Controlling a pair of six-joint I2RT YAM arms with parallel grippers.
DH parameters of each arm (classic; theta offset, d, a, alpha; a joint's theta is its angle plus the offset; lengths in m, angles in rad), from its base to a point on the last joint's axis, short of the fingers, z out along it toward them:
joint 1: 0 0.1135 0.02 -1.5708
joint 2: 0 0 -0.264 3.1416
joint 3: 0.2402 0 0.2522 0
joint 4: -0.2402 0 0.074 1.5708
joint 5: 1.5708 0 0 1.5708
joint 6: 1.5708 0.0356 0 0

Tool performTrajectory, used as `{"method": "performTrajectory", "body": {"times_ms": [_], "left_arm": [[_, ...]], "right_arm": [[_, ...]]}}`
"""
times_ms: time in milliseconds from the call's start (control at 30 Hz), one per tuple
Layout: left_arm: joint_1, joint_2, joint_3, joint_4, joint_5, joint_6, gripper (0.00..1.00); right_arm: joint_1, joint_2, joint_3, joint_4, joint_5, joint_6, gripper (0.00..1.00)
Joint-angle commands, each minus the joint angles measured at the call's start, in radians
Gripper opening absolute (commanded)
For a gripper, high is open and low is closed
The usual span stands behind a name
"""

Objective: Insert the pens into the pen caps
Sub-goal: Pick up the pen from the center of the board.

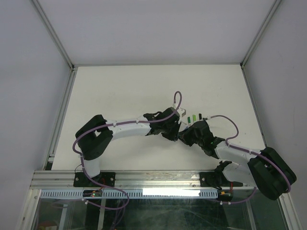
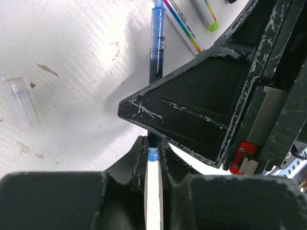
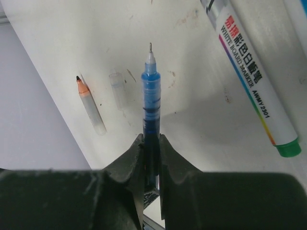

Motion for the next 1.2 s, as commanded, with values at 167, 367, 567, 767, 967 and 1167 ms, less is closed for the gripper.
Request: {"method": "performTrajectory", "body": {"times_ms": [167,367,567,767,967,1167], "left_arm": [[-0.004,-0.04,0.032,0.05,-0.049,-0.013,0.18],[0.021,-0.175,-0.049,0.069,-0.135,-0.005,0.33],[0.132,-0.248,-0.108,0.07,-0.107,0.028,0.36],[0.212,-0.263,-0.096,0.057,-0.094,0.069,0.37],[0.23,-0.25,-0.083,0.058,-0.077,0.082,0.38],[0.23,-0.256,-0.094,0.084,-0.031,0.058,0.39]], "right_arm": [[0.006,-0.002,0.035,0.058,-0.025,-0.048,0.0],[0.005,-0.07,0.074,-0.041,0.044,-0.196,0.0],[0.0,-0.146,0.115,-0.115,0.025,-0.51,0.0],[-0.001,-0.21,0.155,-0.172,-0.174,-0.855,0.0],[-0.001,-0.262,0.19,-0.24,-0.28,-1.018,0.0],[-0.002,-0.224,0.226,-0.277,-0.33,-1.072,0.0]]}}
